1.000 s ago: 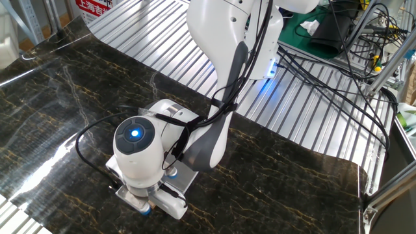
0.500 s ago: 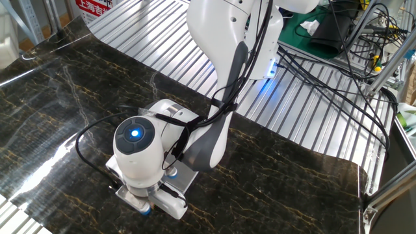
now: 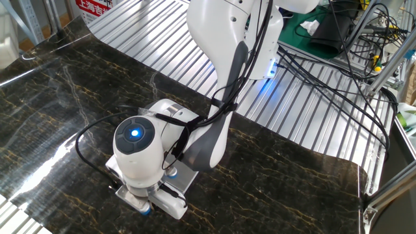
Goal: Place the block on the scale
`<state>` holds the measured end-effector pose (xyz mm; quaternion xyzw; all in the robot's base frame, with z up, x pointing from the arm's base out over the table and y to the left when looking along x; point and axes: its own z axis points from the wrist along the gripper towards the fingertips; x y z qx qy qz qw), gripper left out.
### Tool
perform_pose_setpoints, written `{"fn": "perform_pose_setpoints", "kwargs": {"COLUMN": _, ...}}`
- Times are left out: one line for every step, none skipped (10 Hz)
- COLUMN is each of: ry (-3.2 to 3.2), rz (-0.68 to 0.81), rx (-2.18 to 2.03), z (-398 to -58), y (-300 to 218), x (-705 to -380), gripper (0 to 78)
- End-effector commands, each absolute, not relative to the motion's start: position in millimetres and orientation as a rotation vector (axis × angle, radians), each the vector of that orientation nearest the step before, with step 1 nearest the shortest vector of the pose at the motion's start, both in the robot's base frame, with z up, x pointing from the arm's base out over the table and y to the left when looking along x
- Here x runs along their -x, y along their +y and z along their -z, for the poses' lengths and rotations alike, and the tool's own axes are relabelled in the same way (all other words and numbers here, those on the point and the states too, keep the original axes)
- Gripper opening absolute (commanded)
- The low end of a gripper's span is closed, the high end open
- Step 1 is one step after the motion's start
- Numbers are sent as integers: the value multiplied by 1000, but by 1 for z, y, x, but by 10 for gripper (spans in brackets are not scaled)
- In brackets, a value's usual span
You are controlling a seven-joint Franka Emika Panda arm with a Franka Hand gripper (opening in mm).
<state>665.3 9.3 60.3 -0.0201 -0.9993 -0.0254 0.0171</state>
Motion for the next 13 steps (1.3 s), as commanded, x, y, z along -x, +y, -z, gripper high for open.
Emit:
{"fn": "perform_pose_setpoints", "kwargs": {"ry": -3111, "rz": 78, "rx": 58, "z": -62, "y": 9, "x": -666, "gripper": 11}}
{"fn": "perform_pose_setpoints", "kwargs": {"ry": -3111, "rz": 78, "rx": 58, "z": -62, "y": 9, "x": -666, "gripper": 11}}
{"fn": "perform_pose_setpoints", "kwargs": {"ry": -3111, "rz": 61, "rx": 82, "z": -70, "y": 16, "x": -662, "gripper": 11}}
{"fn": "perform_pose_setpoints", "kwargs": {"ry": -3117, "rz": 63, "rx": 78, "z": -71, "y": 16, "x": -661, "gripper": 11}}
{"fn": "perform_pose_setpoints", "kwargs": {"ry": -3117, "rz": 66, "rx": 80, "z": -72, "y": 15, "x": -661, "gripper": 11}}
{"fn": "perform_pose_setpoints", "kwargs": {"ry": -3115, "rz": 68, "rx": 81, "z": -72, "y": 15, "x": -660, "gripper": 11}}
{"fn": "perform_pose_setpoints", "kwargs": {"ry": -3113, "rz": 68, "rx": 86, "z": -74, "y": 16, "x": -659, "gripper": 11}}
{"fn": "perform_pose_setpoints", "kwargs": {"ry": -3113, "rz": 66, "rx": 89, "z": -75, "y": 18, "x": -658, "gripper": 11}}
{"fn": "perform_pose_setpoints", "kwargs": {"ry": -3113, "rz": 66, "rx": 87, "z": -76, "y": 18, "x": -658, "gripper": 11}}
{"fn": "perform_pose_setpoints", "kwargs": {"ry": -3111, "rz": 68, "rx": 68, "z": -82, "y": 18, "x": -651, "gripper": 11}}
{"fn": "perform_pose_setpoints", "kwargs": {"ry": -3115, "rz": 67, "rx": 61, "z": -89, "y": 17, "x": -643, "gripper": 11}}
{"fn": "perform_pose_setpoints", "kwargs": {"ry": -3112, "rz": 67, "rx": 60, "z": -95, "y": 16, "x": -635, "gripper": 11}}
{"fn": "perform_pose_setpoints", "kwargs": {"ry": -3105, "rz": 60, "rx": 59, "z": -102, "y": 16, "x": -623, "gripper": 11}}
